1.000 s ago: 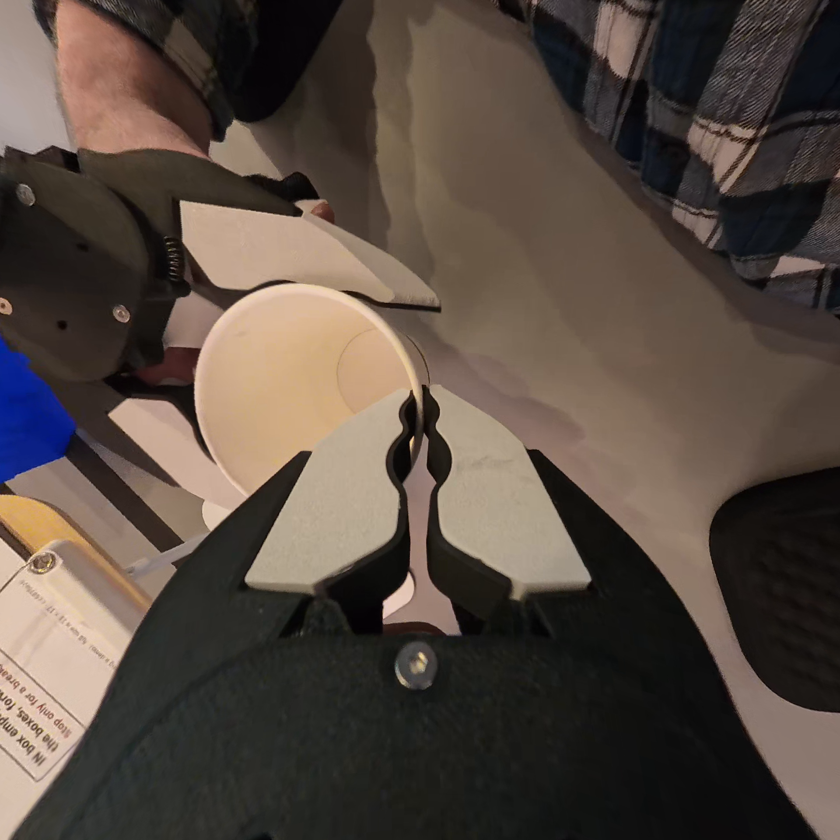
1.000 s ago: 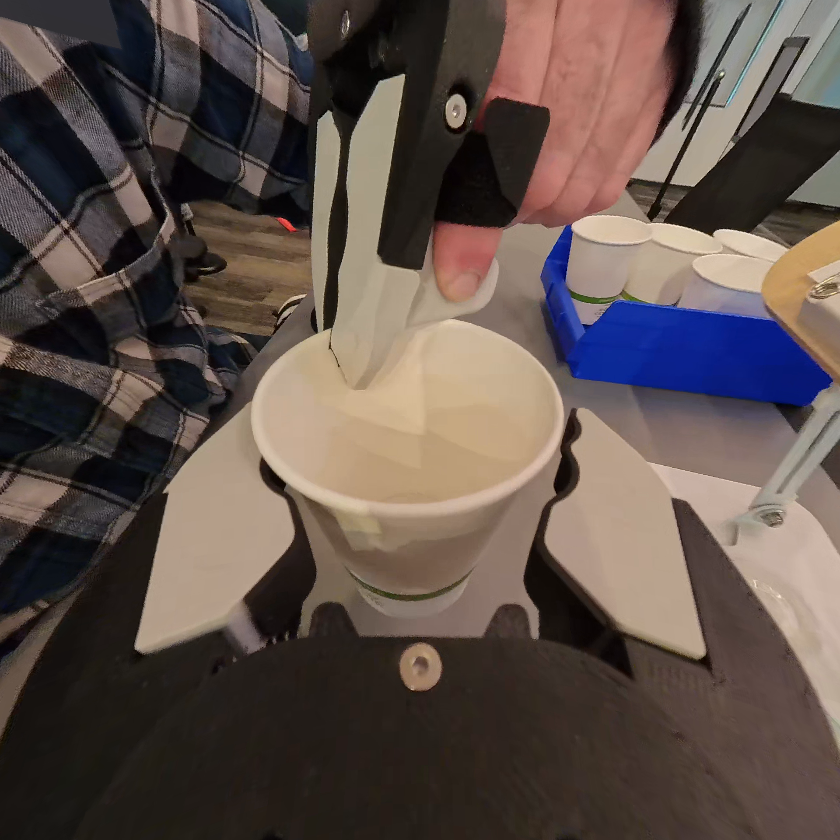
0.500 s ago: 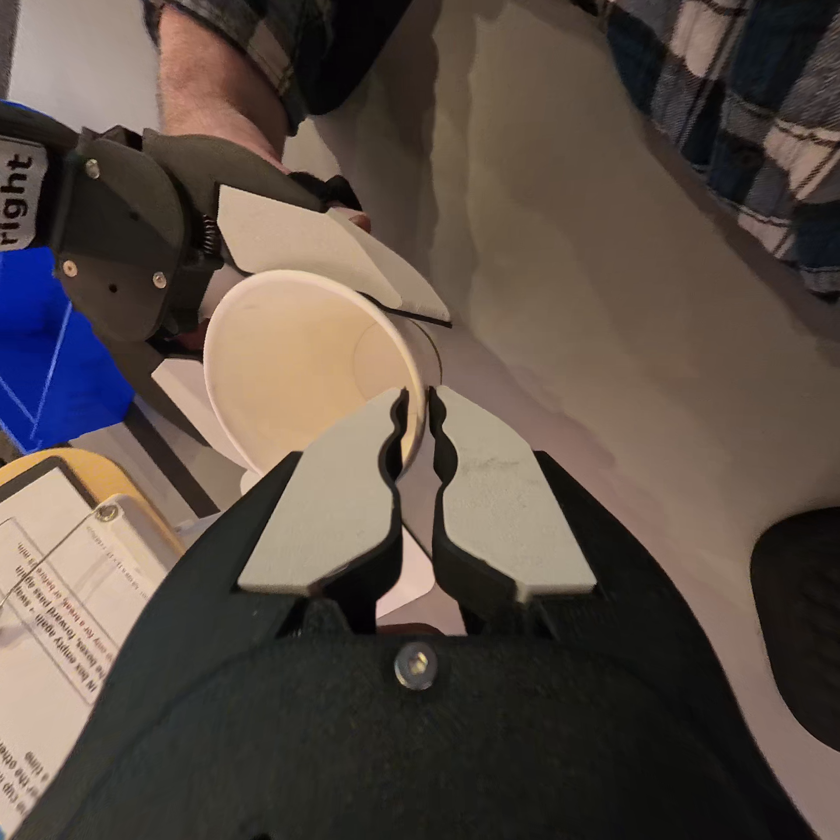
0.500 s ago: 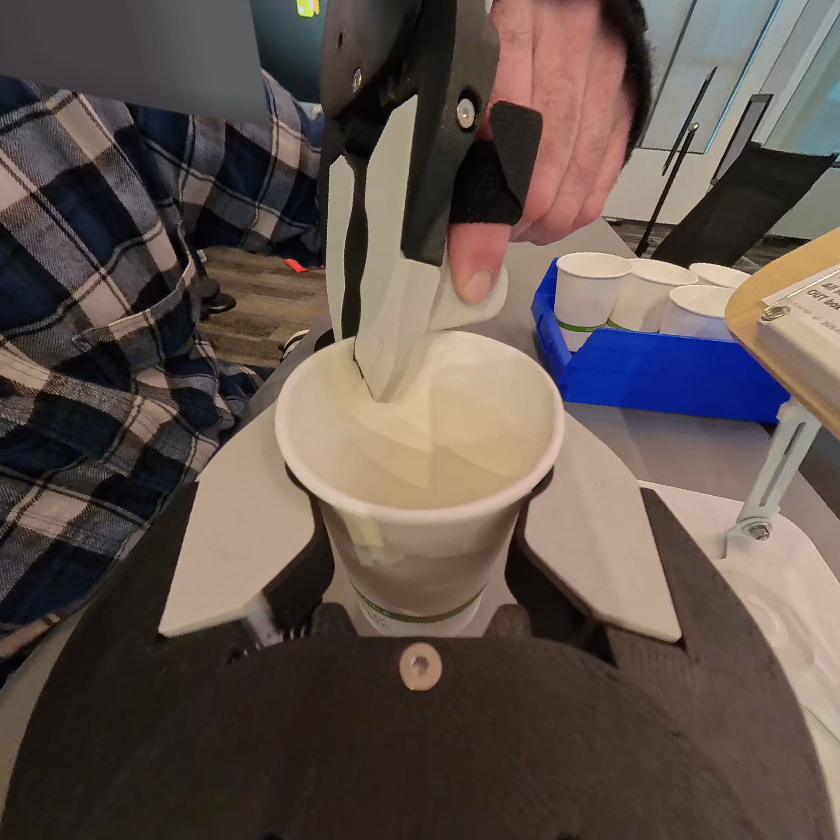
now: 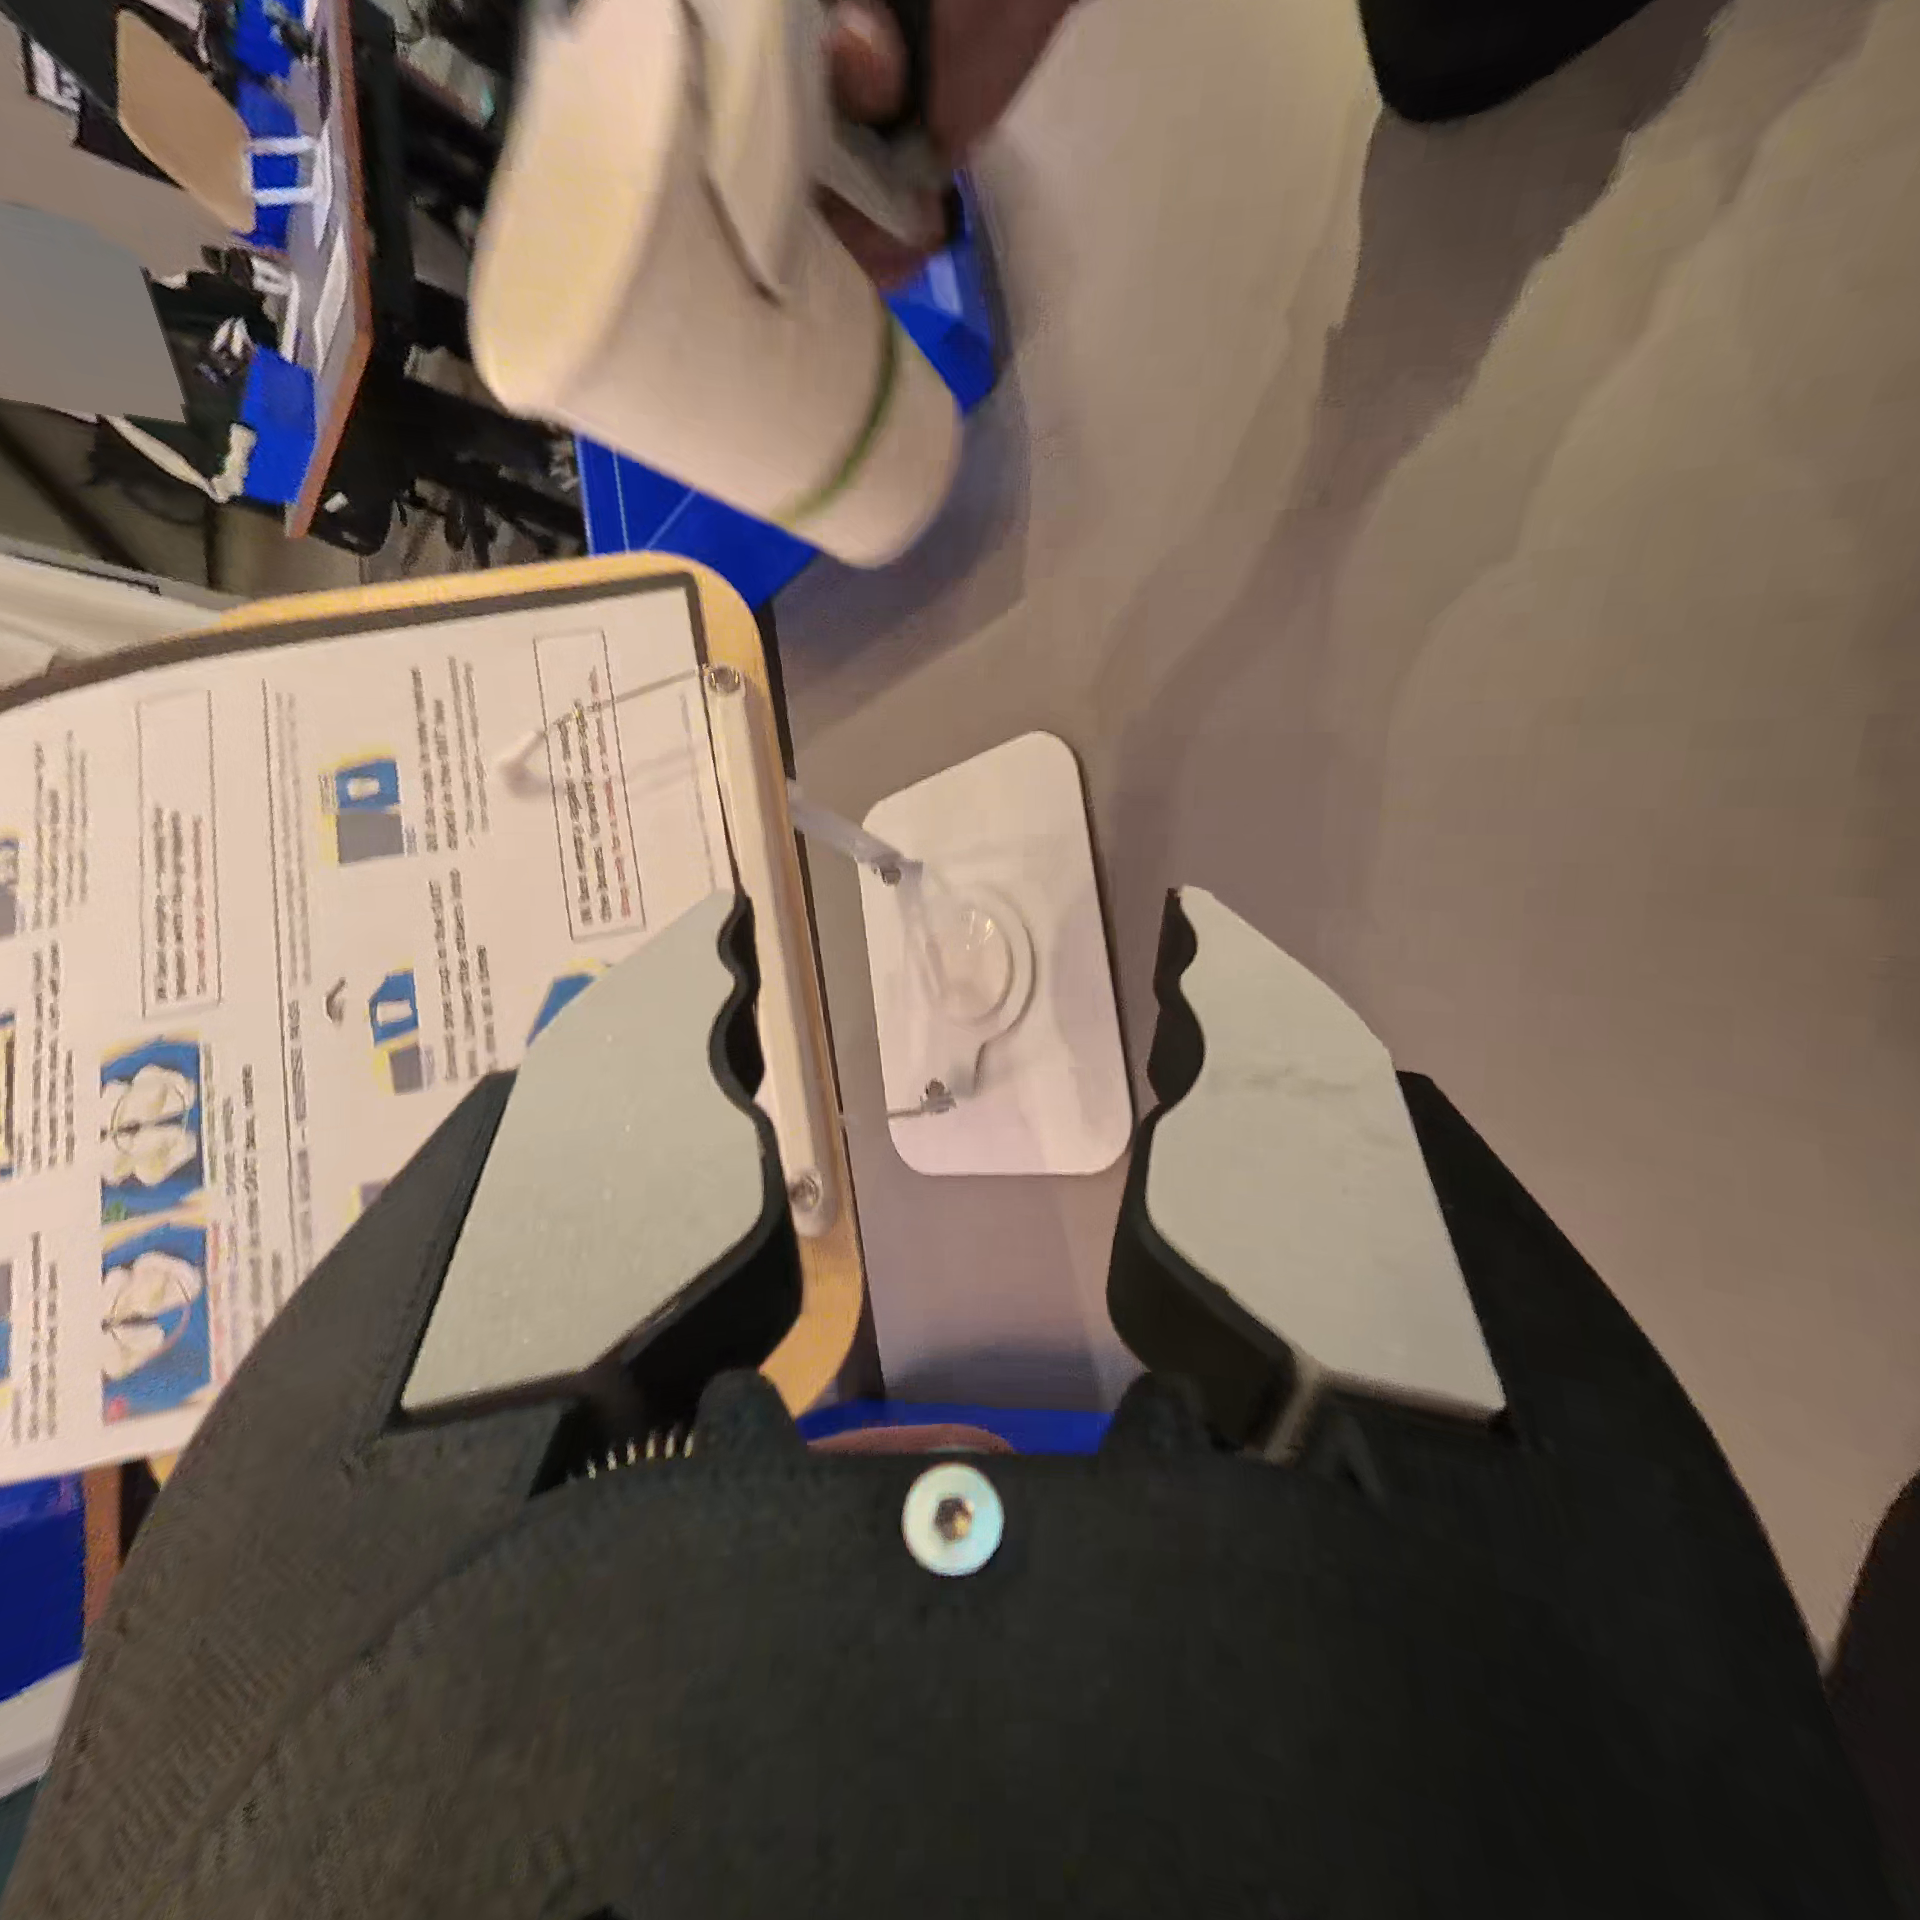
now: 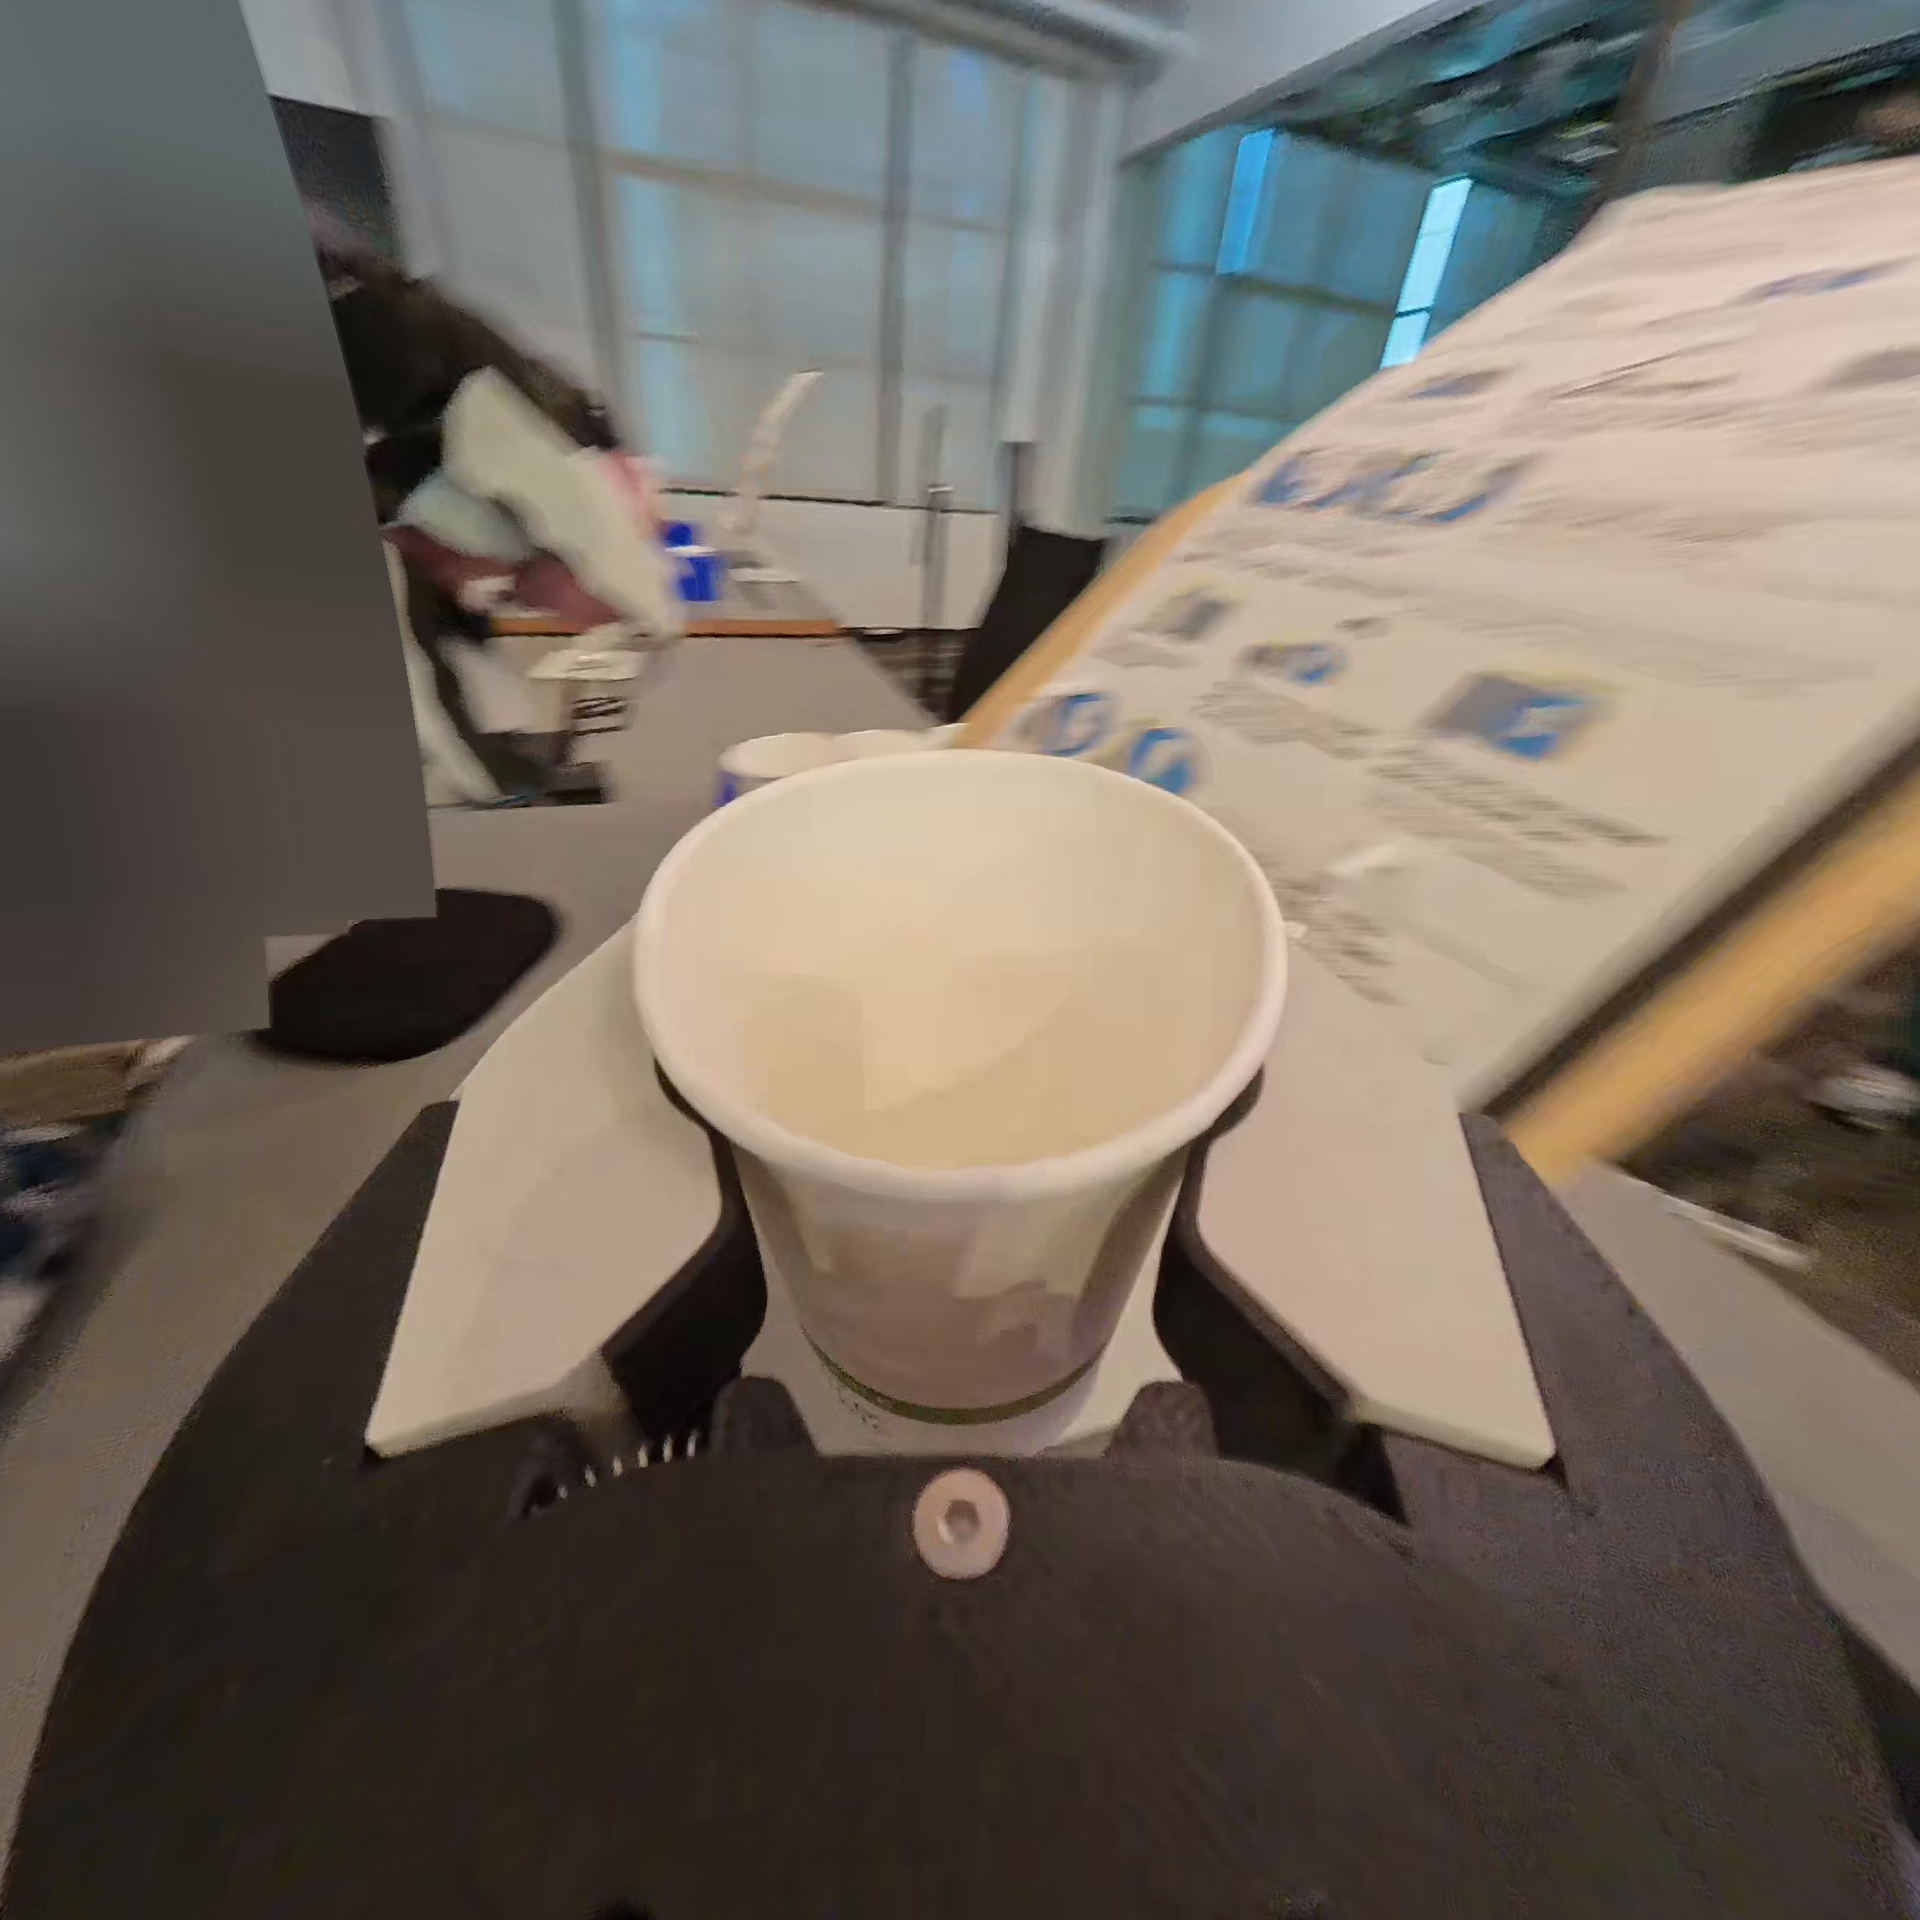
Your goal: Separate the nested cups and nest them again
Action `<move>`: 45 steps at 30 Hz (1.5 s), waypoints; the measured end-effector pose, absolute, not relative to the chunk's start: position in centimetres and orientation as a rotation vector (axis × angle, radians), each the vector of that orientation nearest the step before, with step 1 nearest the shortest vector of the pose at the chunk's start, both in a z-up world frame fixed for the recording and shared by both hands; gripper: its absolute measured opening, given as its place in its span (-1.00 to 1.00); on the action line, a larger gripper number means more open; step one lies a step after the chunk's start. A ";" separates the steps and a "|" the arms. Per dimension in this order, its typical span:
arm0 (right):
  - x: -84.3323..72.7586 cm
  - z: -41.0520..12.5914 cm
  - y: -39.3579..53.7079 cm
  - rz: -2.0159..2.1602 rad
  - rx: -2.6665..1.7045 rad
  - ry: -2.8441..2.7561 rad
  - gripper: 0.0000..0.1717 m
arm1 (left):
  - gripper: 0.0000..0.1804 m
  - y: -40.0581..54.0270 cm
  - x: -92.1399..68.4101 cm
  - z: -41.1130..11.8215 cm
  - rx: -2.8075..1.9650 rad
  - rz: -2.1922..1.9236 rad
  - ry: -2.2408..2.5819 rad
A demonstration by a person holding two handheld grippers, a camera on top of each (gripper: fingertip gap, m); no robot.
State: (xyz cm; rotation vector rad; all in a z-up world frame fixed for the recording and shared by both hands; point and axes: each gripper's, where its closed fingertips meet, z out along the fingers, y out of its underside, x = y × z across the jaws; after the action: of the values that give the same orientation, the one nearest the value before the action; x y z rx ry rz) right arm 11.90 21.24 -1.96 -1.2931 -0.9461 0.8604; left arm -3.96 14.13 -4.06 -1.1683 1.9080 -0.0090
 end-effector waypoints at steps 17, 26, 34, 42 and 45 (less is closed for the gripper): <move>35.2 -13.3 43.1 0.309 -1.902 -0.250 0.09 | -0.26 14.6 -8.0 -10.4 -1.359 0.001 1.925; 36.5 -18.8 46.1 0.225 -2.033 -0.220 0.09 | -0.26 15.1 -9.2 -11.2 -1.396 -0.001 1.909; 37.1 -19.1 44.1 0.155 -2.067 -0.229 0.16 | -0.26 15.2 -10.3 -11.6 -1.421 0.016 1.901; 37.7 -19.4 40.9 0.133 -2.099 -0.198 0.19 | -0.25 15.8 -11.8 -11.2 -1.469 0.051 1.846; 37.8 -19.8 40.0 0.127 -2.114 -0.194 0.22 | -0.25 15.7 -12.4 -11.3 -1.483 0.054 1.837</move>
State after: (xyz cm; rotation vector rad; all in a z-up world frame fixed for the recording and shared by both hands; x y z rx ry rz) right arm 37.80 40.05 -19.81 -2.1135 -0.1939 0.1275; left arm -12.37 15.74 -11.32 -1.4832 1.8372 0.0538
